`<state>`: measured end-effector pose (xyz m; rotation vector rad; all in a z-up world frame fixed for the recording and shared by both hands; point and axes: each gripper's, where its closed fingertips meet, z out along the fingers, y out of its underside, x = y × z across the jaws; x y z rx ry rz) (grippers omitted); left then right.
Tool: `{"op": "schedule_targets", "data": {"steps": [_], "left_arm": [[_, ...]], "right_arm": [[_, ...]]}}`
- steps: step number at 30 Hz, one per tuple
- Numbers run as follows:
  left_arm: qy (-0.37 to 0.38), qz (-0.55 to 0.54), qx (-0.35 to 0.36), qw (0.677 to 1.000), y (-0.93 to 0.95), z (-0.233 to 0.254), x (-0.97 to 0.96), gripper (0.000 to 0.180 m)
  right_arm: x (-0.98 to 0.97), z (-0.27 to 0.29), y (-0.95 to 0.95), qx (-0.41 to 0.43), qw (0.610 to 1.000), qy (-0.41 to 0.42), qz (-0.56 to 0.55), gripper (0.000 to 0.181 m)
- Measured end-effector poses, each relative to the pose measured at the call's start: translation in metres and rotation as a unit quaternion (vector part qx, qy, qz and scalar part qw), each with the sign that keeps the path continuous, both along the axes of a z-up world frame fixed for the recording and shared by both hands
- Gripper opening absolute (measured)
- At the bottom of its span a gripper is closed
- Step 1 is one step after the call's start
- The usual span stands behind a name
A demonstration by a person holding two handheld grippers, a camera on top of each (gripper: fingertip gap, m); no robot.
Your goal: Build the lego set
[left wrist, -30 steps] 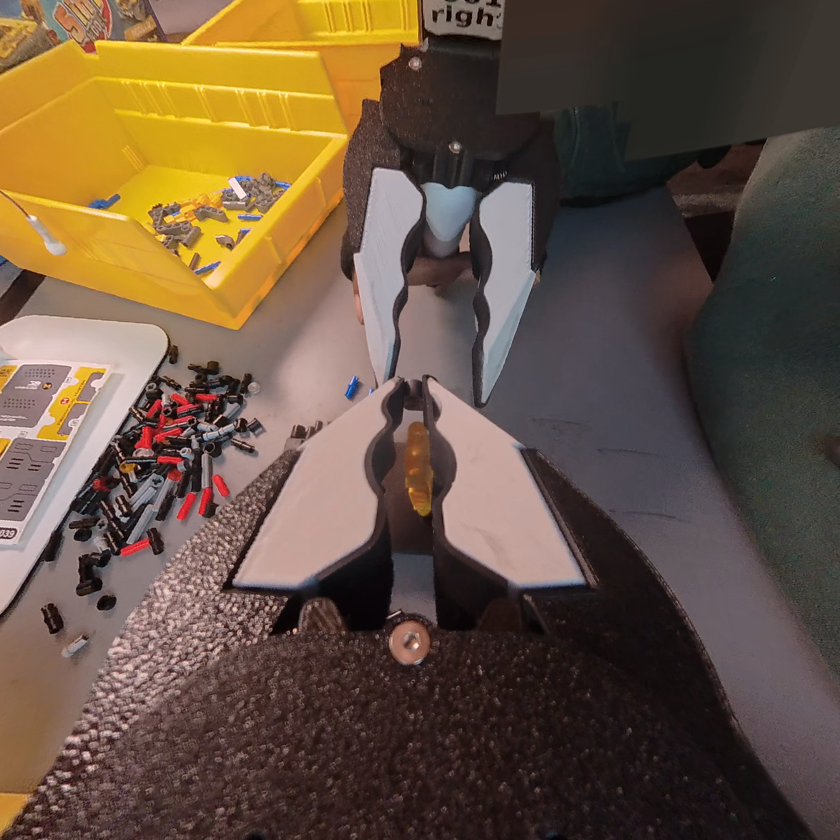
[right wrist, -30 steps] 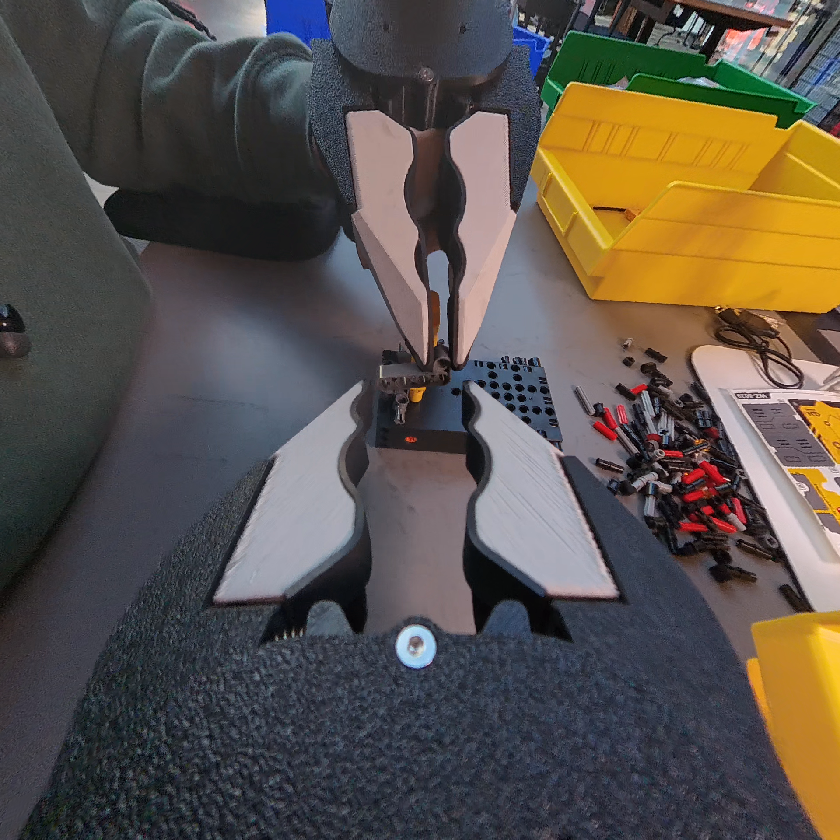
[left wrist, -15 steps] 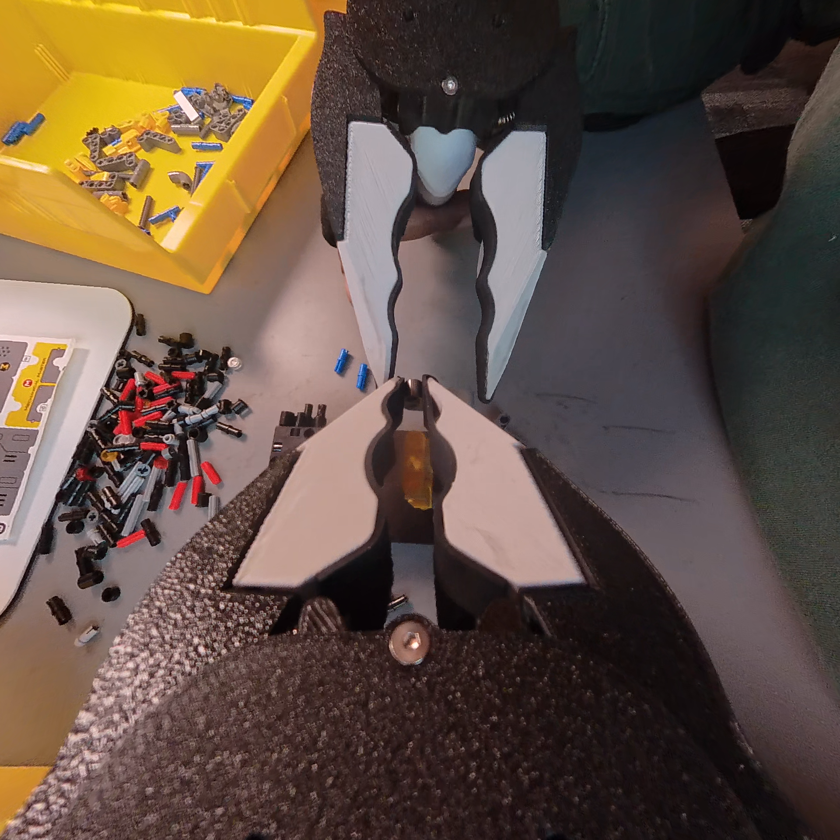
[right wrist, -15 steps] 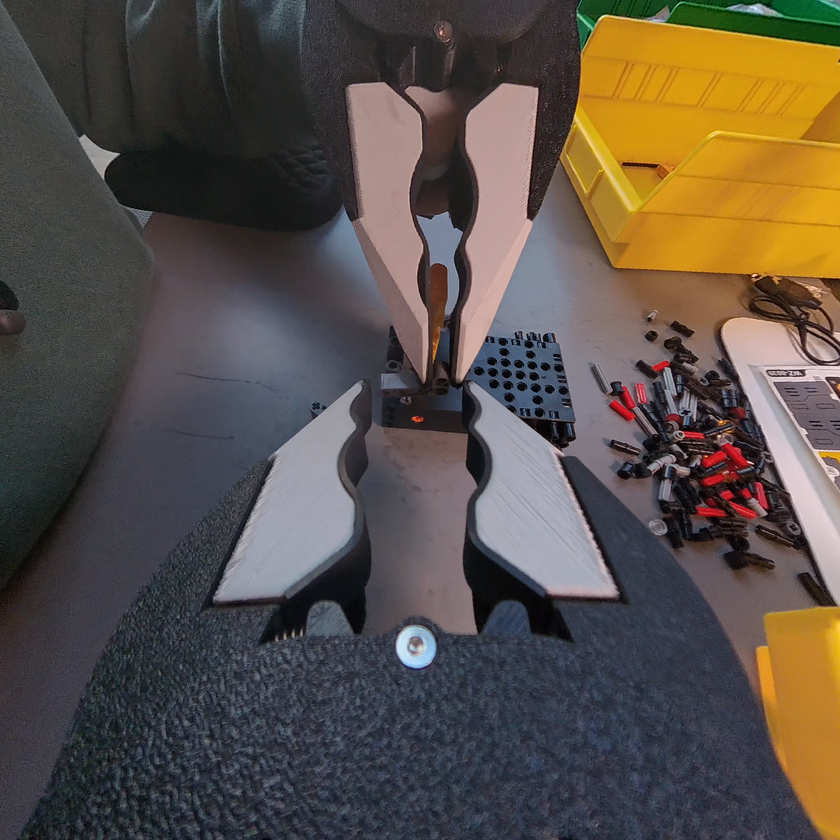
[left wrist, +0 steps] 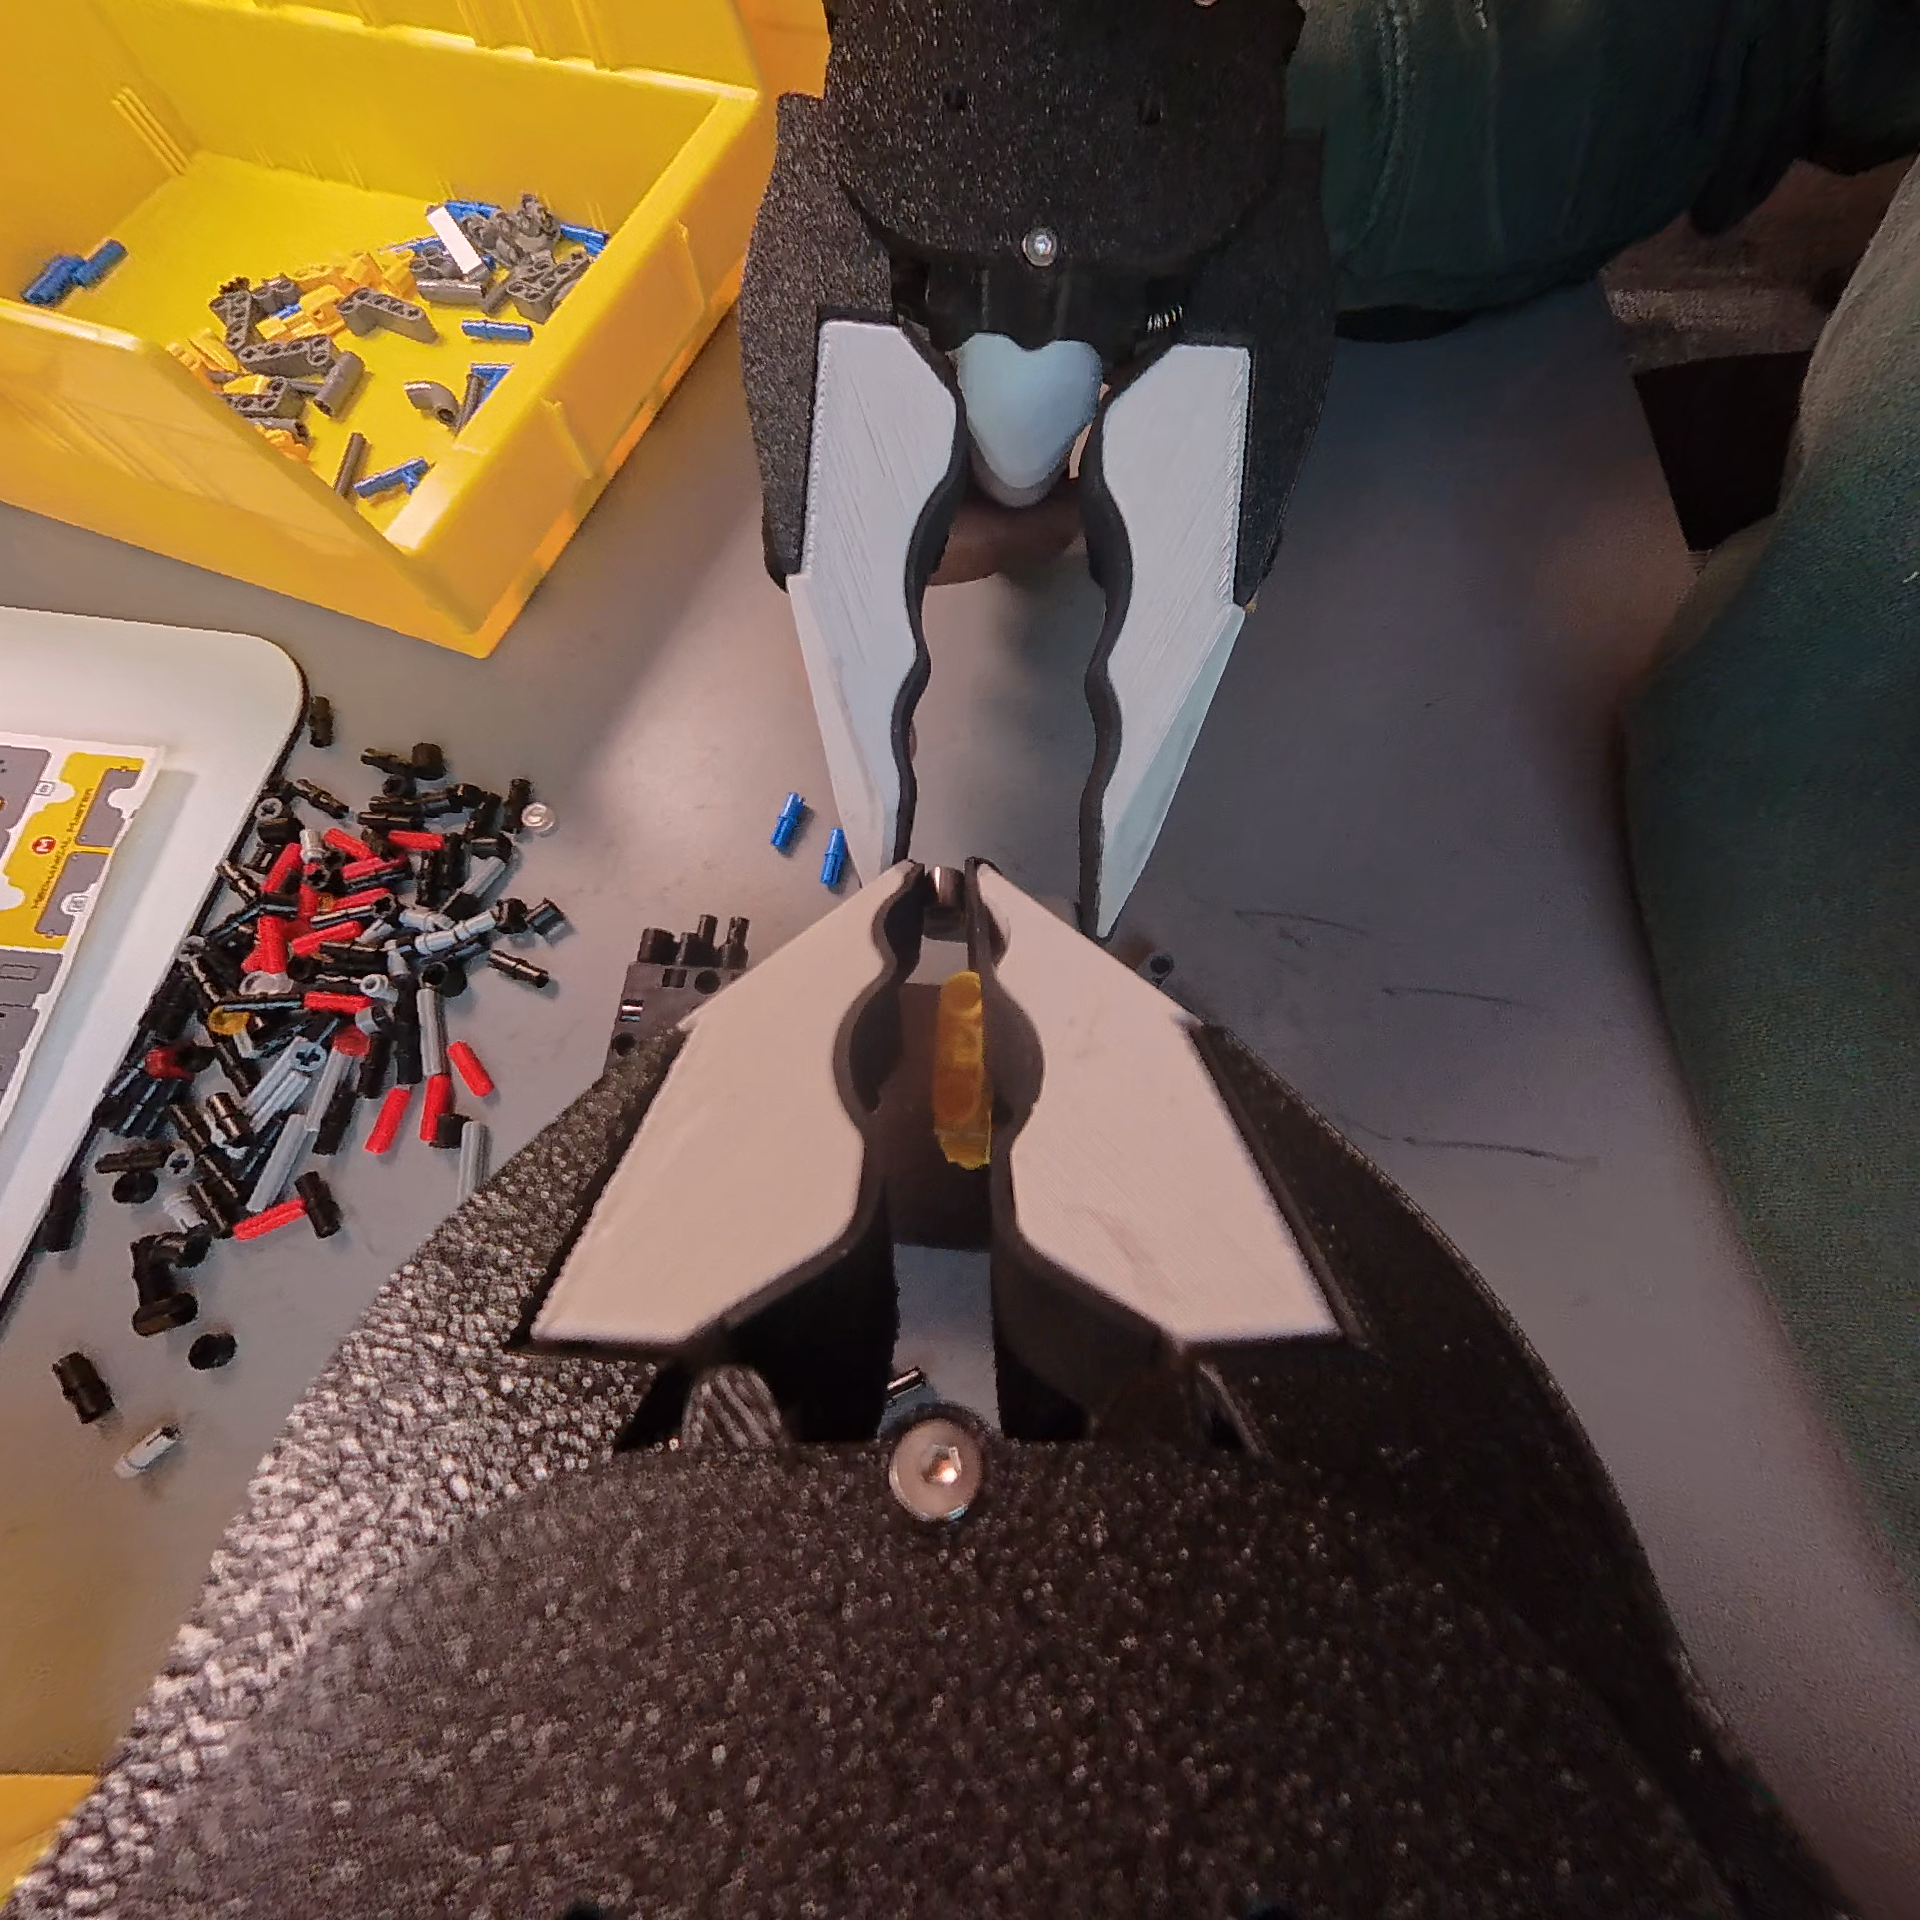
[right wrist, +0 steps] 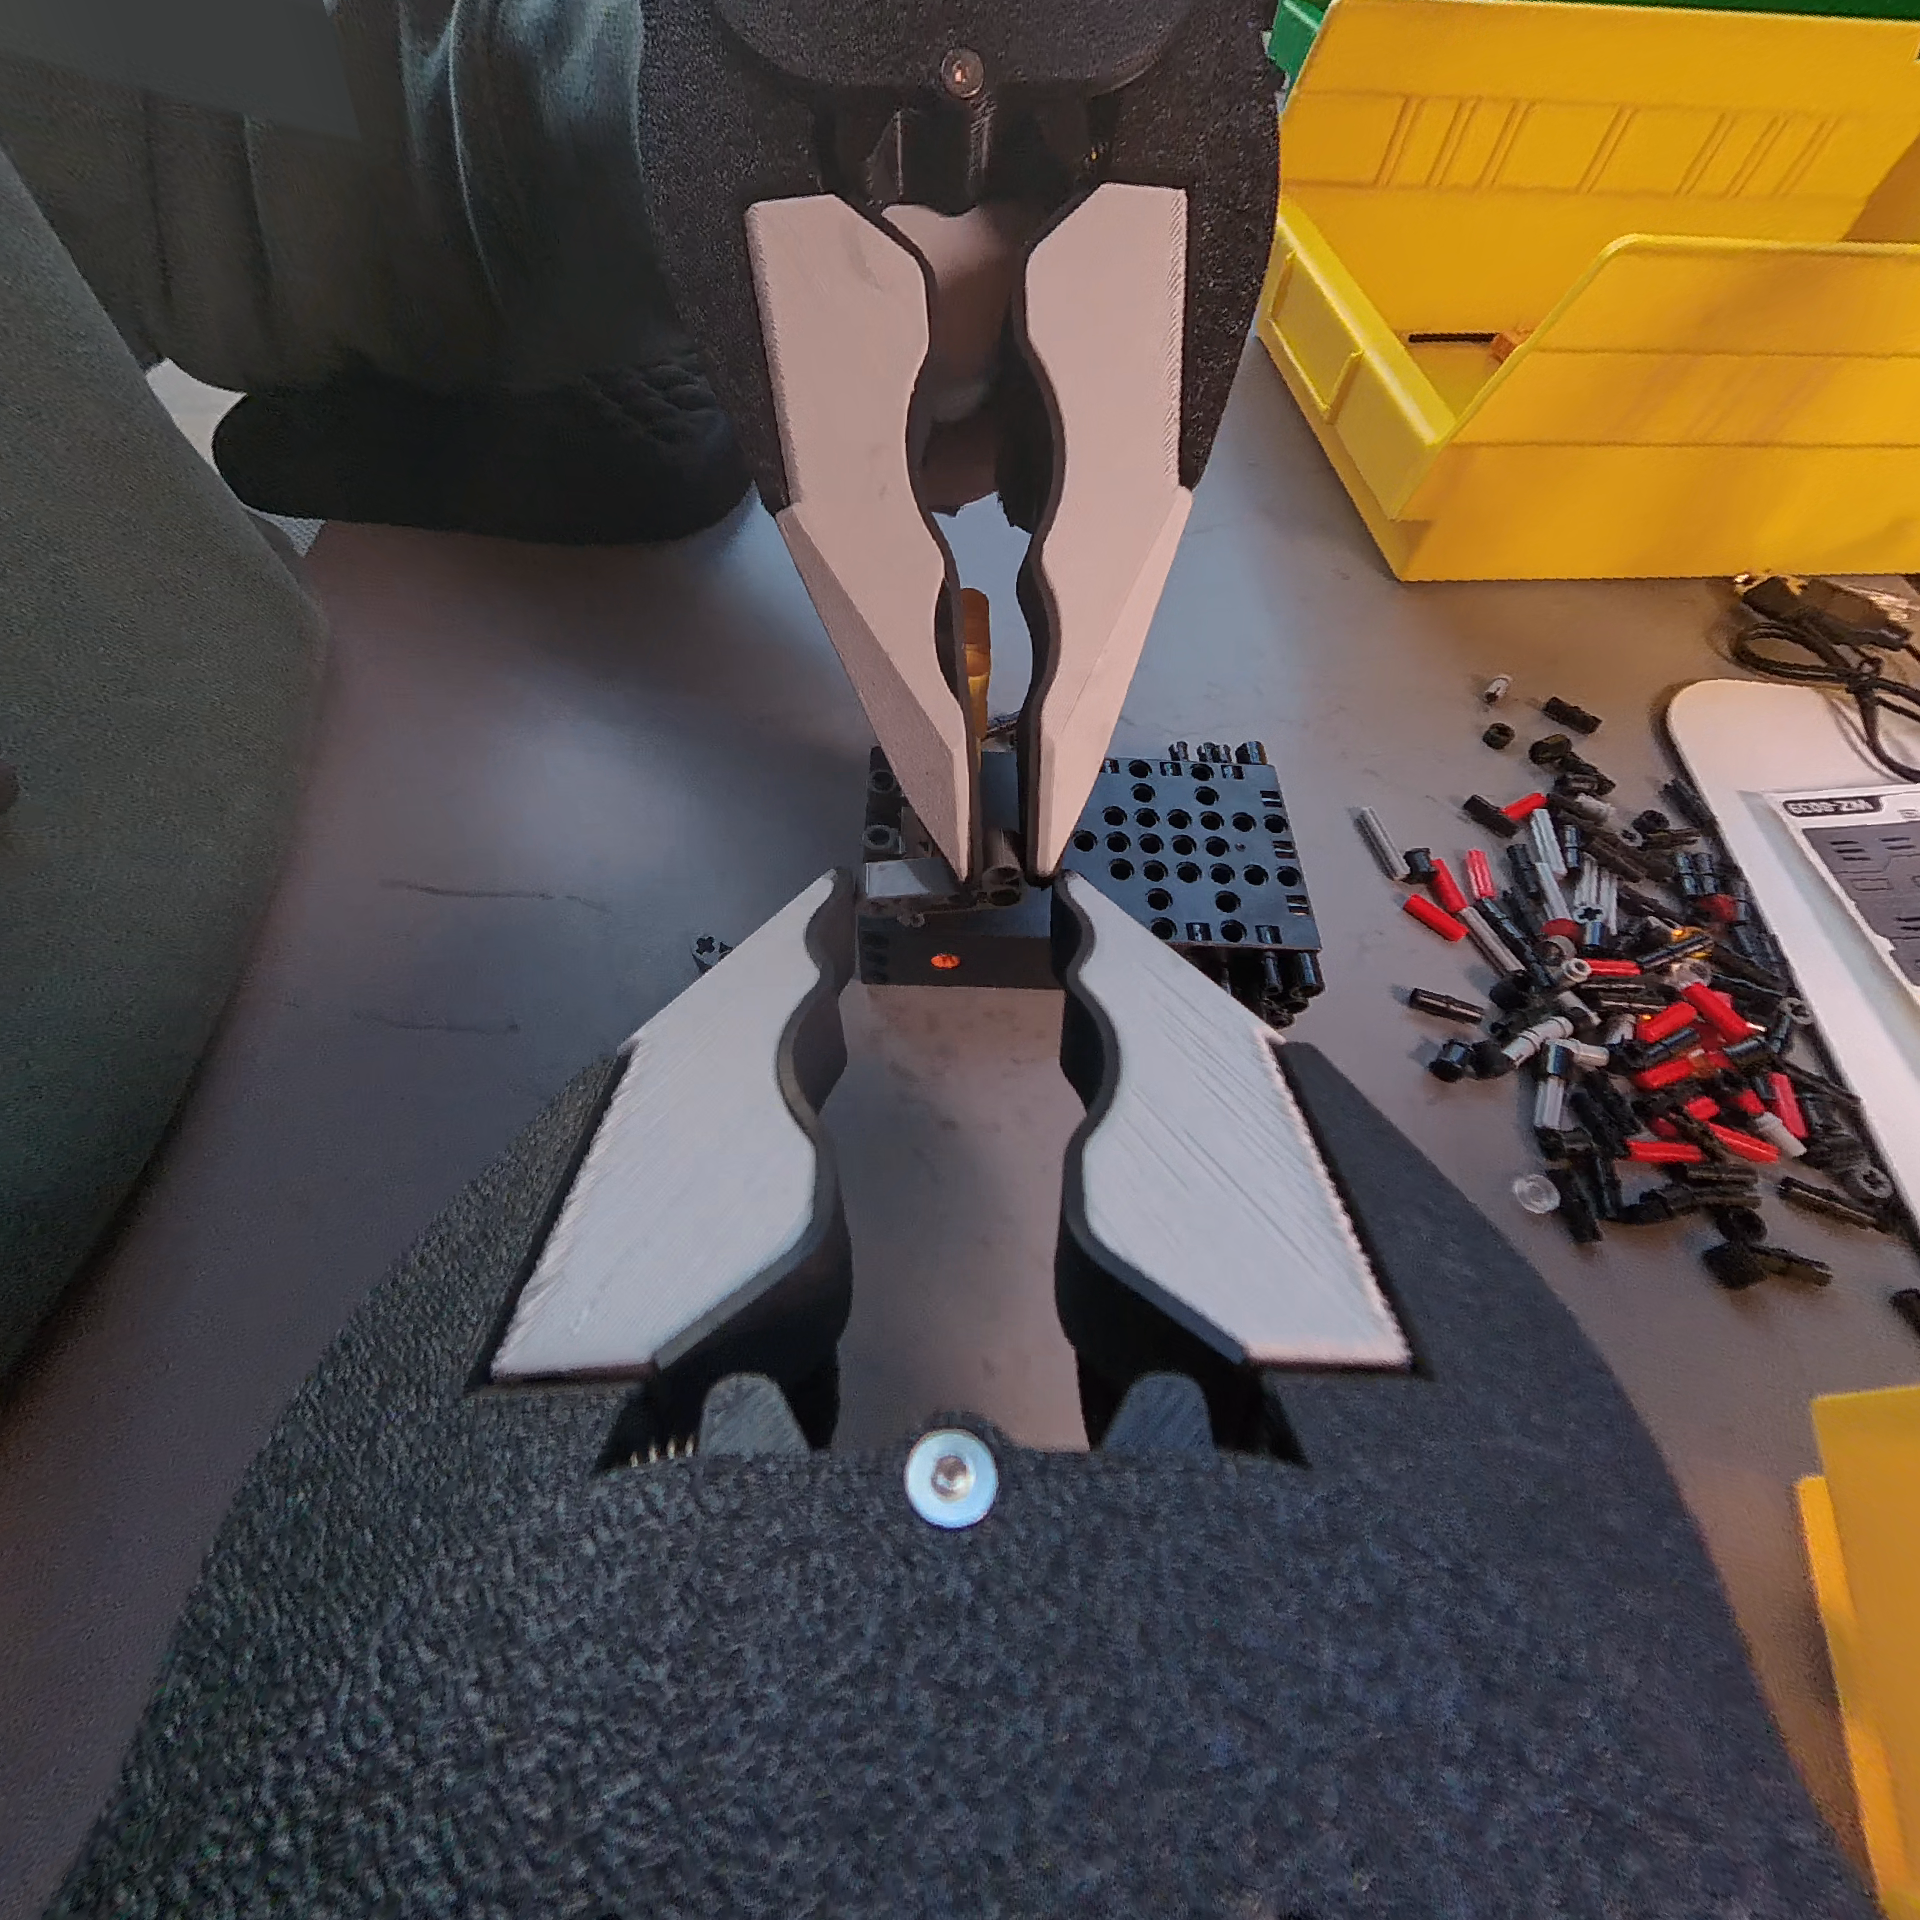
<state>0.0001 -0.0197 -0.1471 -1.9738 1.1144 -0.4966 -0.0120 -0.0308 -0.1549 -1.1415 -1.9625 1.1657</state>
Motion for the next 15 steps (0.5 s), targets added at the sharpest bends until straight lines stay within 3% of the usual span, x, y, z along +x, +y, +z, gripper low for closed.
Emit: {"op": "schedule_targets", "data": {"steps": [1, 9, 15], "left_arm": [[-0.003, 0.001, 0.0, 1.0, 0.0, 0.0, 0.0, 0.007], [-0.053, 0.026, 0.019, 0.998, -0.002, 0.02, -0.017, 0.024], [-0.04, 0.017, 0.003, 0.999, -0.024, 0.005, -0.042, 0.05]], "right_arm": [[0.0, 0.0, 0.0, -0.002, 1.0, -0.002, 0.0, 0.035], [0.0, -0.006, -0.003, 0.0, 1.0, -0.02, 0.008, 0.03], [-0.002, -0.015, -0.003, 0.014, 0.999, -0.044, 0.004, 0.03]]}}
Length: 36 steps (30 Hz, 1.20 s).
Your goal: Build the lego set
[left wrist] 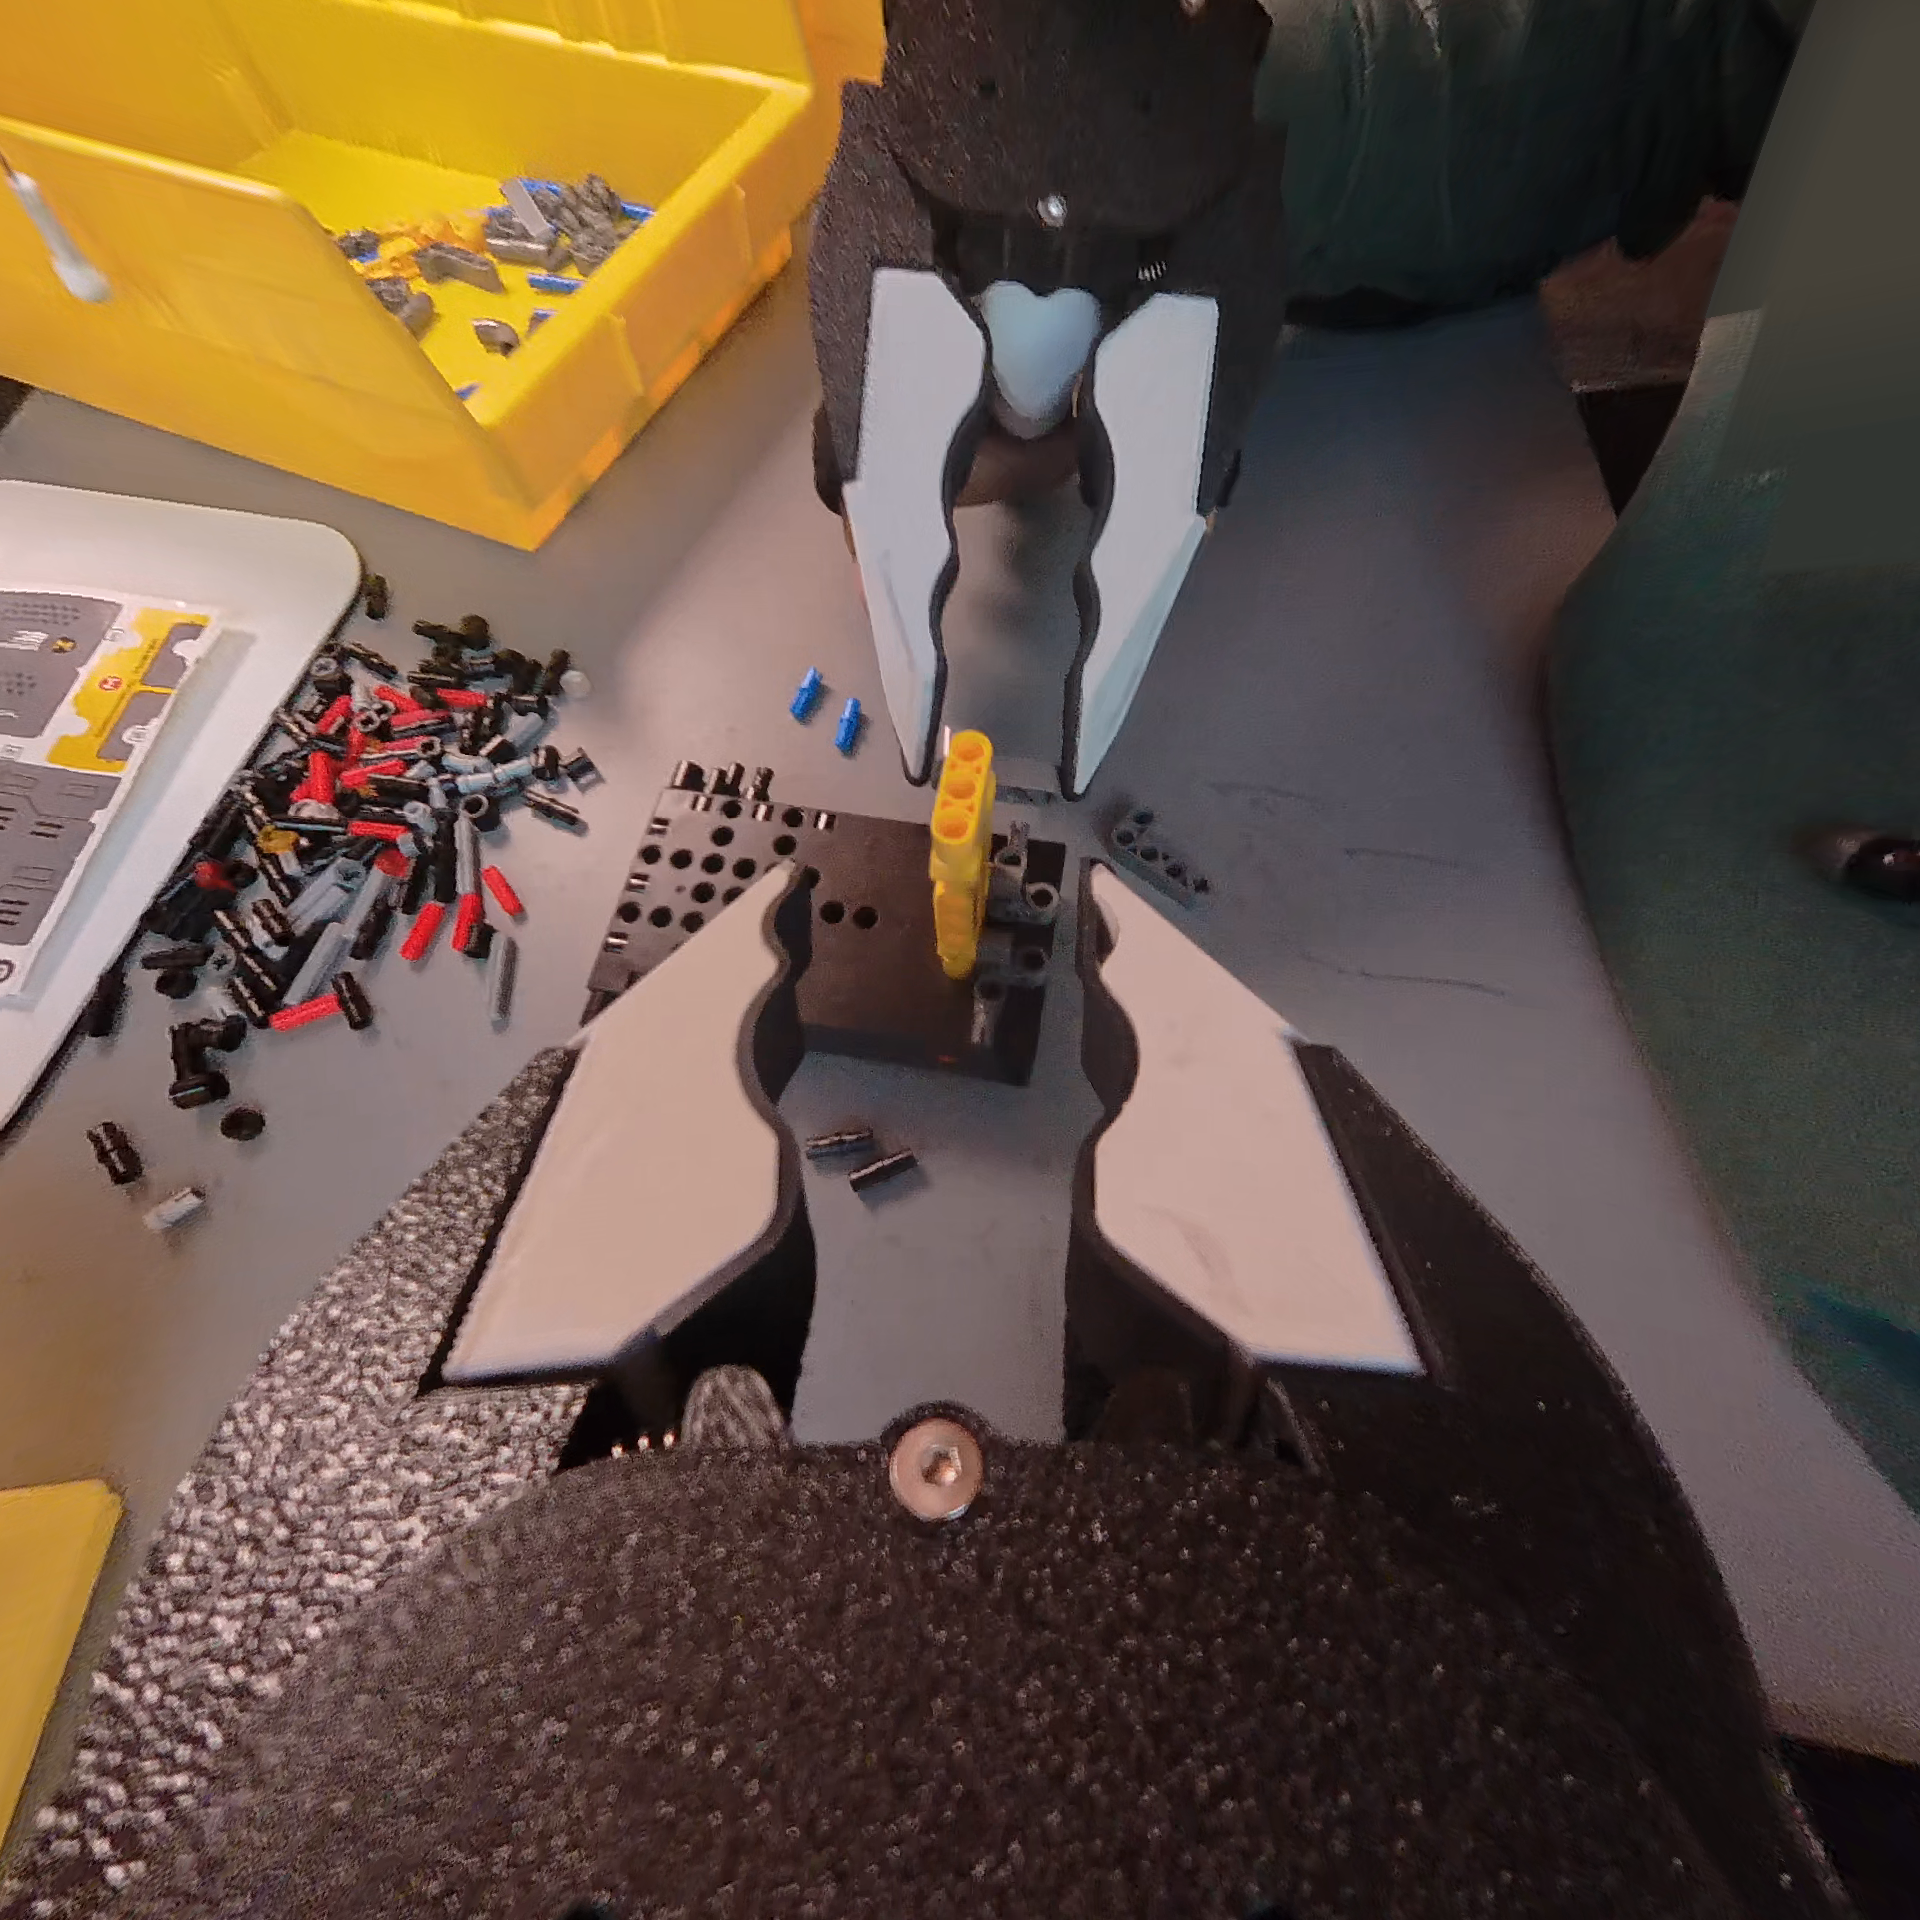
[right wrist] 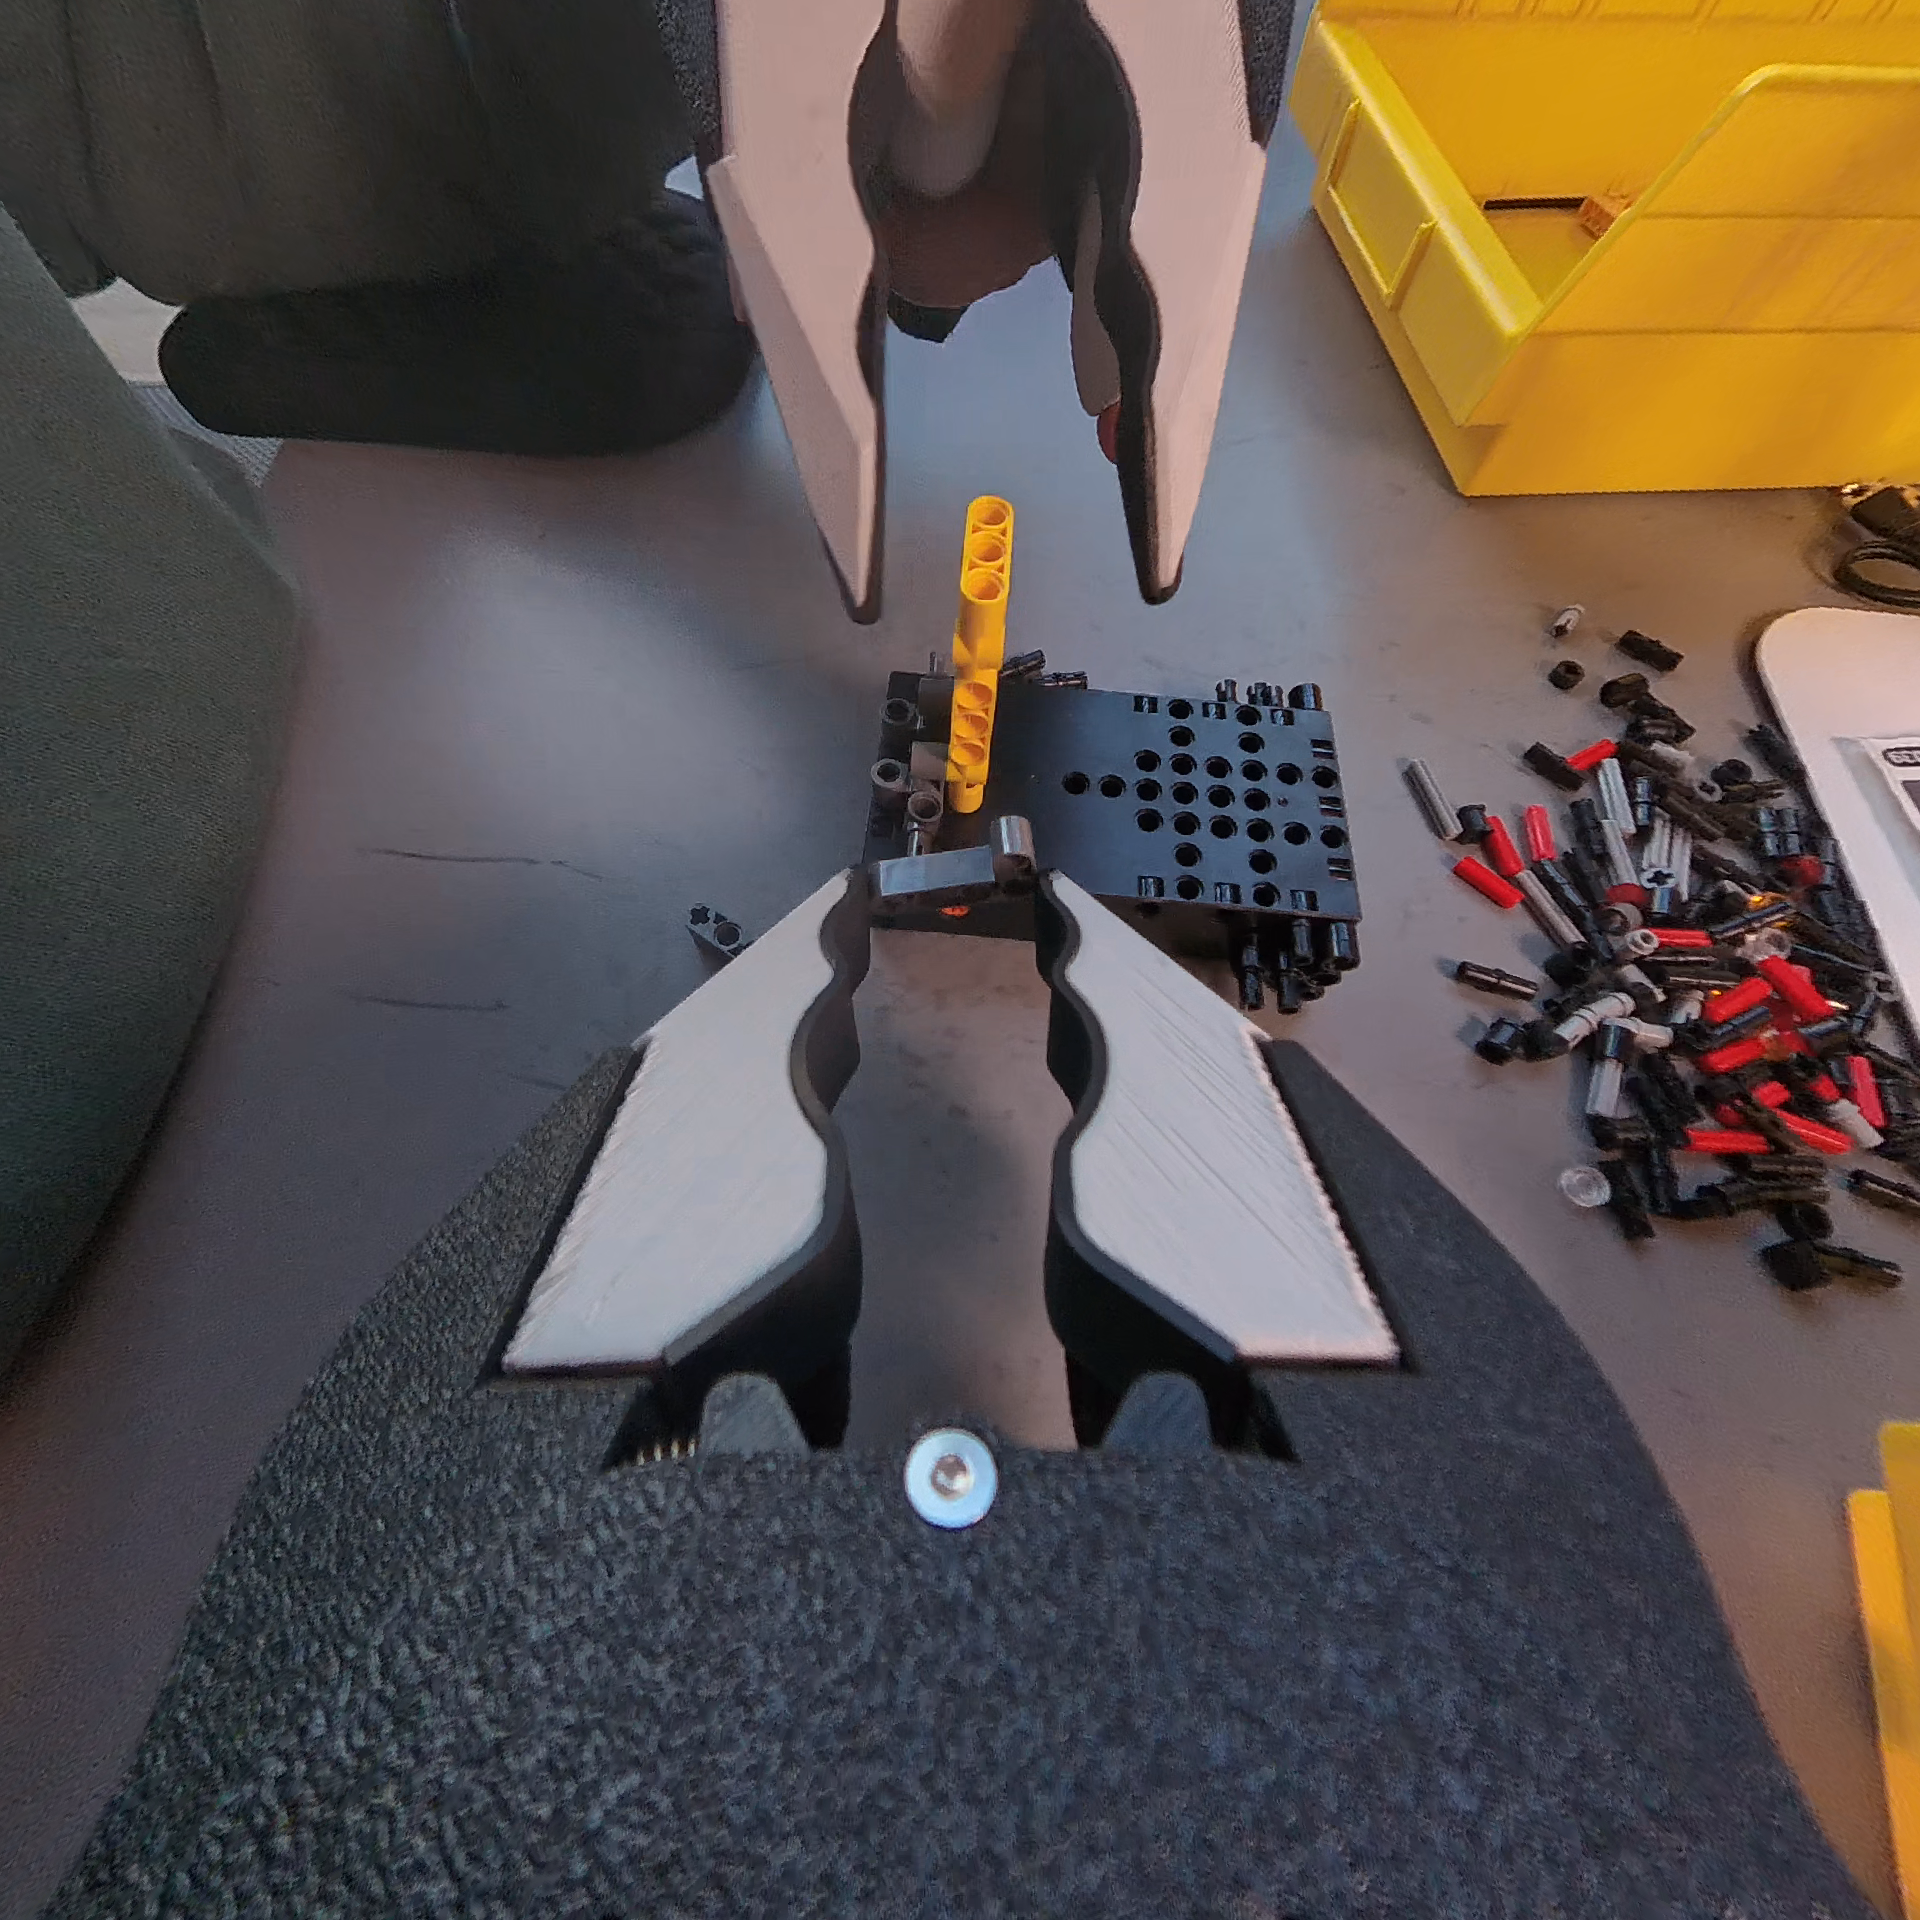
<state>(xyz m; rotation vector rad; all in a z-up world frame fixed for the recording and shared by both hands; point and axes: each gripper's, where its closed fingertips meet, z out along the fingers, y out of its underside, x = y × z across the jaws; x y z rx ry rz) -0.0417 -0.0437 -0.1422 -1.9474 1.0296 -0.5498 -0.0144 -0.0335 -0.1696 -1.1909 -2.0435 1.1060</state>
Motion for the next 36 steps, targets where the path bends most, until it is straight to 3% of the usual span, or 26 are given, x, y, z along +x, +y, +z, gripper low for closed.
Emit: {"op": "schedule_targets", "data": {"steps": [7, 11, 14, 16, 36], "left_arm": [[0.056, -0.022, 0.006, 0.998, -0.006, -0.035, 0.0, 0.058], [0.087, -0.03, 0.036, 0.995, -0.002, -0.043, 0.006, 0.043], [0.078, -0.024, 0.043, 0.996, 0.001, -0.043, 0.005, 0.041], [0.078, -0.022, 0.052, 0.995, 0.001, -0.042, 0.006, 0.029], [0.079, -0.011, 0.051, 0.996, 0.004, -0.042, 0.006, 0.03]], "right_arm": [[-0.002, -0.003, -0.001, 0.001, 1.0, -0.011, -0.001, 0.03], [-0.002, -0.005, -0.001, 0.004, 1.0, -0.015, -0.001, 0.03], [-0.003, -0.004, 0.0, -0.001, 1.0, -0.015, -0.004, 0.03], [-0.003, -0.003, 0.001, -0.007, 1.0, -0.014, -0.007, 0.03], [-0.004, -0.01, 0.006, -0.008, 0.999, -0.038, -0.013, 0.03]]}}
